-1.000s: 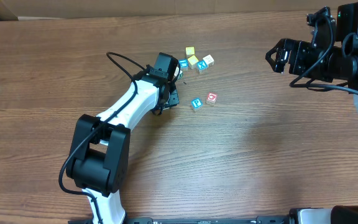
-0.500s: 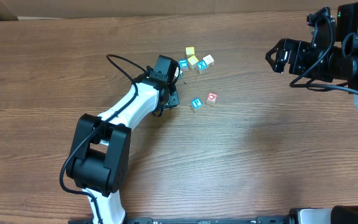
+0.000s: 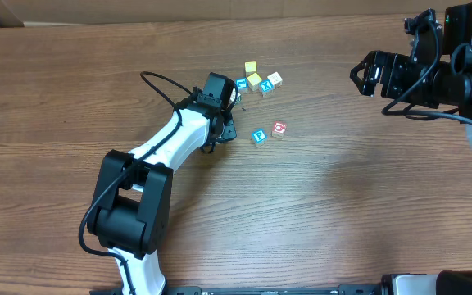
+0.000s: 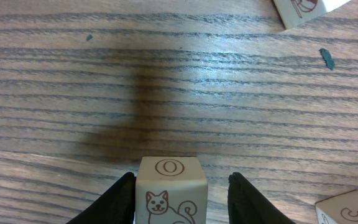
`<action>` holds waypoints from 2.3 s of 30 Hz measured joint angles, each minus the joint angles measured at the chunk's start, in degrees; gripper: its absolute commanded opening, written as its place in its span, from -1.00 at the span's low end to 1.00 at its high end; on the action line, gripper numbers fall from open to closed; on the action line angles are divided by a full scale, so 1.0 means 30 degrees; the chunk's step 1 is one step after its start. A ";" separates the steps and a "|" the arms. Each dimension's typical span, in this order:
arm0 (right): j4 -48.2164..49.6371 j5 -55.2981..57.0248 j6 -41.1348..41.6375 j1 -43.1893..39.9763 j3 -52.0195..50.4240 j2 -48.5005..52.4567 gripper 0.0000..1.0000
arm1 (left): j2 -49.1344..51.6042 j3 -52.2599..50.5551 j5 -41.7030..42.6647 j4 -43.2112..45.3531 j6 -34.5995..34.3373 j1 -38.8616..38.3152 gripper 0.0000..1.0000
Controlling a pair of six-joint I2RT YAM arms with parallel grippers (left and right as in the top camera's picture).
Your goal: Flip 3 blocks
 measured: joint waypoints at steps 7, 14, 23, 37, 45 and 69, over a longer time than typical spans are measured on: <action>0.0007 0.0000 -0.0007 0.0000 0.0000 0.0000 1.00 | 0.0000 0.0000 0.0000 0.0007 -0.0044 0.0000 -0.80; 0.0007 0.0000 -0.0007 0.0007 0.0000 0.0000 1.00 | -0.0007 0.0466 -0.0007 -0.1472 0.0605 0.0000 -0.89; 0.0000 -0.0007 0.0000 0.0000 0.0000 0.0000 1.00 | -0.0430 0.3417 0.0015 -0.5180 0.1042 0.0000 -0.88; 0.0015 -0.0007 0.0000 0.0000 0.0000 0.0000 1.00 | -0.0925 0.3847 0.4350 -1.1468 0.2091 0.0000 -0.54; 0.0007 -0.0007 -0.0007 0.0000 0.0000 0.0000 1.00 | -0.0925 0.3847 0.5712 -1.1890 0.3067 0.0007 0.63; 0.0007 -0.0007 -0.0007 0.0000 0.0000 0.0000 1.00 | -0.0925 0.6747 0.4568 -1.2196 0.3089 0.6273 1.00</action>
